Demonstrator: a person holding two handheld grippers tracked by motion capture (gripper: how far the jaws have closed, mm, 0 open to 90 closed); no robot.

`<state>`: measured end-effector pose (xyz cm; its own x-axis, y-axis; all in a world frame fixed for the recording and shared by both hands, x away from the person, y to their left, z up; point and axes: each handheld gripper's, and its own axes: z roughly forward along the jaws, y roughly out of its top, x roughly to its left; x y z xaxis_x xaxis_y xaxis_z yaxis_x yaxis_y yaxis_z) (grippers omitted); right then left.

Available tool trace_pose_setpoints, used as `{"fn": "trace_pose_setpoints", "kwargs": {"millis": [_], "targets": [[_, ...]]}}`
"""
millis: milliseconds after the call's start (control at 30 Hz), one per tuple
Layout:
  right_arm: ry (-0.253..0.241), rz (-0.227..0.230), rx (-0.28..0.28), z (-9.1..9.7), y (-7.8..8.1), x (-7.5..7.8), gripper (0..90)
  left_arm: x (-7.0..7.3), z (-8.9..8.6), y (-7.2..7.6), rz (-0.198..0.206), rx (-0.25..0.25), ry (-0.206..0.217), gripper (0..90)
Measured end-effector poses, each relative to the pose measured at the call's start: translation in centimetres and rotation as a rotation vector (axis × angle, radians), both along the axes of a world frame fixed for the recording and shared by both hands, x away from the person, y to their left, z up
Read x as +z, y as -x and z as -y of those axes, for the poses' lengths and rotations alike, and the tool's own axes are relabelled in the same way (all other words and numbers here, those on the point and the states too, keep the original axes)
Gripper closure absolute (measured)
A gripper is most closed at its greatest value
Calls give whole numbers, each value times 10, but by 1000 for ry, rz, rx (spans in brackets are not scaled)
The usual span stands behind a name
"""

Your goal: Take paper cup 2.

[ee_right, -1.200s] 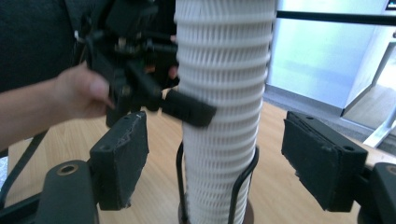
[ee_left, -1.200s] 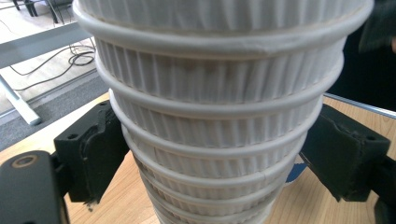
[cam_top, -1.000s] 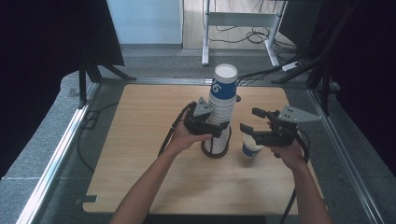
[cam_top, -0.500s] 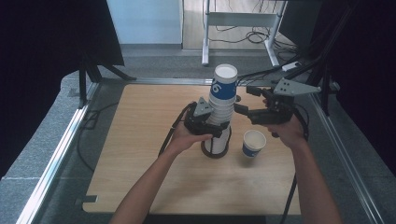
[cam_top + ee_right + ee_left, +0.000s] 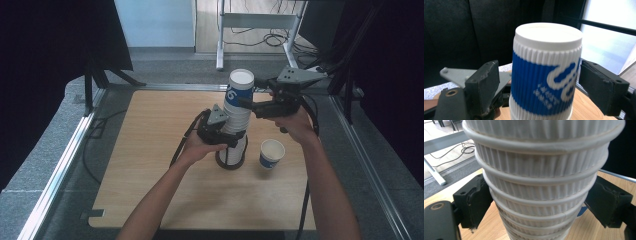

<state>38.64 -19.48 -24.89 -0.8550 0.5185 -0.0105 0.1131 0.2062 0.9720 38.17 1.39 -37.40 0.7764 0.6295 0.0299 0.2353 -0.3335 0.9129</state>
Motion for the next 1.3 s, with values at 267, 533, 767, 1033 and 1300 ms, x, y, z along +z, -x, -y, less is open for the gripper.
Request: {"fn": "trace_pose_setpoints", "kwargs": {"millis": [267,533,767,1033,1300], "targets": [[31,-16,13,-13,-13,1,173,1,1,1,-7,-7,-3,124],[34,-12,31,-20,-22,2,251,2,2,1,-8,-7,-9,125],[25,3,31,-19,-20,4,258,2,2,1,-9,-8,-11,124],[-17,54,0,-15,-12,24,265,2,3,1,-14,-6,-10,125],[-52,120,-15,-6,4,51,268,2,1,1,-26,-3,-8,124]]}}
